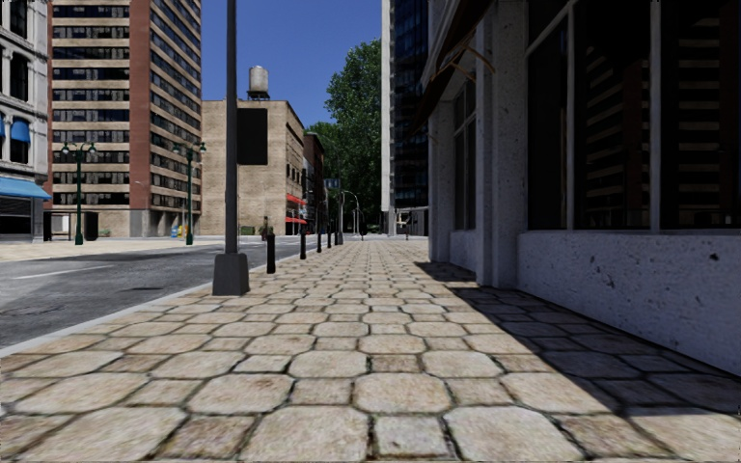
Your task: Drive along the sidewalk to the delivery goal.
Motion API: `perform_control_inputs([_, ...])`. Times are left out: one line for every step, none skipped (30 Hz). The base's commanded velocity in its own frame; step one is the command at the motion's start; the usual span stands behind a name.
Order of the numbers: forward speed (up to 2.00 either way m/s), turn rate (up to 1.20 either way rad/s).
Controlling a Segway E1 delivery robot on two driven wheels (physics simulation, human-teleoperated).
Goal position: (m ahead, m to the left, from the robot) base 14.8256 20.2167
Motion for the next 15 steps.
perform_control_inputs([1.97,0.00])
perform_control_inputs([1.97,0.00])
perform_control_inputs([1.97,0.00])
perform_control_inputs([1.97,0.00])
perform_control_inputs([1.97,0.00])
perform_control_inputs([1.97,0.00])
perform_control_inputs([1.97,0.00])
perform_control_inputs([1.97,0.00])
perform_control_inputs([1.97,0.00])
perform_control_inputs([1.97,0.00])
perform_control_inputs([1.97,0.00])
perform_control_inputs([1.97,0.00])
perform_control_inputs([1.97,0.00])
perform_control_inputs([1.97,0.00])
perform_control_inputs([1.97,0.00])
